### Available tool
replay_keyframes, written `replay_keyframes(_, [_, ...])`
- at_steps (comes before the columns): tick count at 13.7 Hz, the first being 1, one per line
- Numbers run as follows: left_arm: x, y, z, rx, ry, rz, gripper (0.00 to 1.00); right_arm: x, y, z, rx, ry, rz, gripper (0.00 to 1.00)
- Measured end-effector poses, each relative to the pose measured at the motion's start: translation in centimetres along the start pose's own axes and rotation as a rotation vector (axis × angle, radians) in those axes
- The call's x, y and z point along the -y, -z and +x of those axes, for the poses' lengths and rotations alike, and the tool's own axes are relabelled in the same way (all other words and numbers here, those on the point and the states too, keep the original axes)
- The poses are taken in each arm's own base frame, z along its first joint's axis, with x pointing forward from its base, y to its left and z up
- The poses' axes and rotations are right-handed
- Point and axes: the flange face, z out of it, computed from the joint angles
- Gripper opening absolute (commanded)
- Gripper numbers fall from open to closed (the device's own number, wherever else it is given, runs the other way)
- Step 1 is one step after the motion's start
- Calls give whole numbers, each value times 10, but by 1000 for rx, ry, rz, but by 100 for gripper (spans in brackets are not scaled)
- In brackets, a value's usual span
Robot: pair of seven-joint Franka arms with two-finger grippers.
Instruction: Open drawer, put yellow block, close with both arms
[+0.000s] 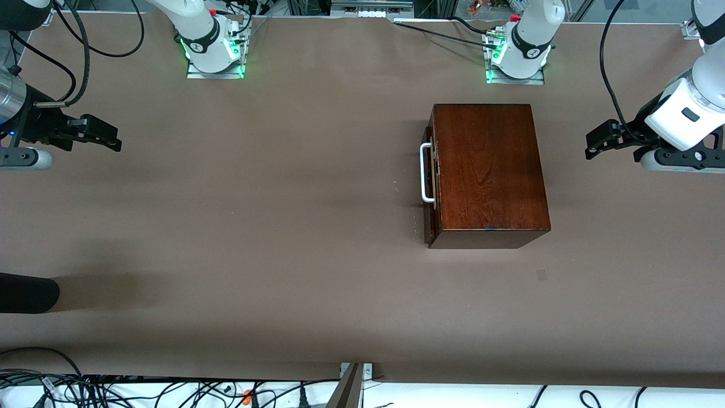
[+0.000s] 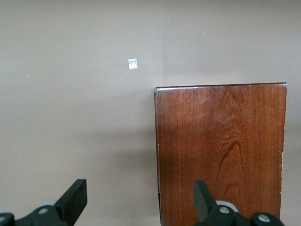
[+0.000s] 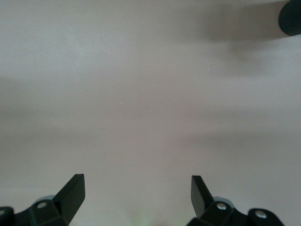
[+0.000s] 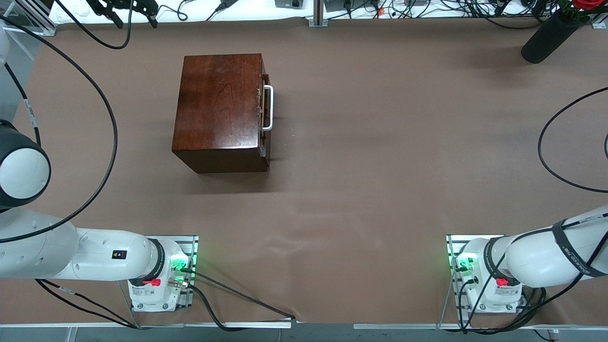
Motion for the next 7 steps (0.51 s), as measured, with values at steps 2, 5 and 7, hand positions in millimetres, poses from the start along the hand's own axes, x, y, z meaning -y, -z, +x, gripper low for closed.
replay_keyframes(2, [4, 0, 0, 0, 7, 0, 100, 0, 0, 0, 0, 0, 0, 100])
replay_keyframes(5, [4, 1, -1, 1, 7, 0, 100, 0, 0, 0, 0, 0, 0, 100])
replay_keyframes(7, [4, 1, -4, 14, 7, 1, 100, 0, 0, 0, 0, 0, 0, 100])
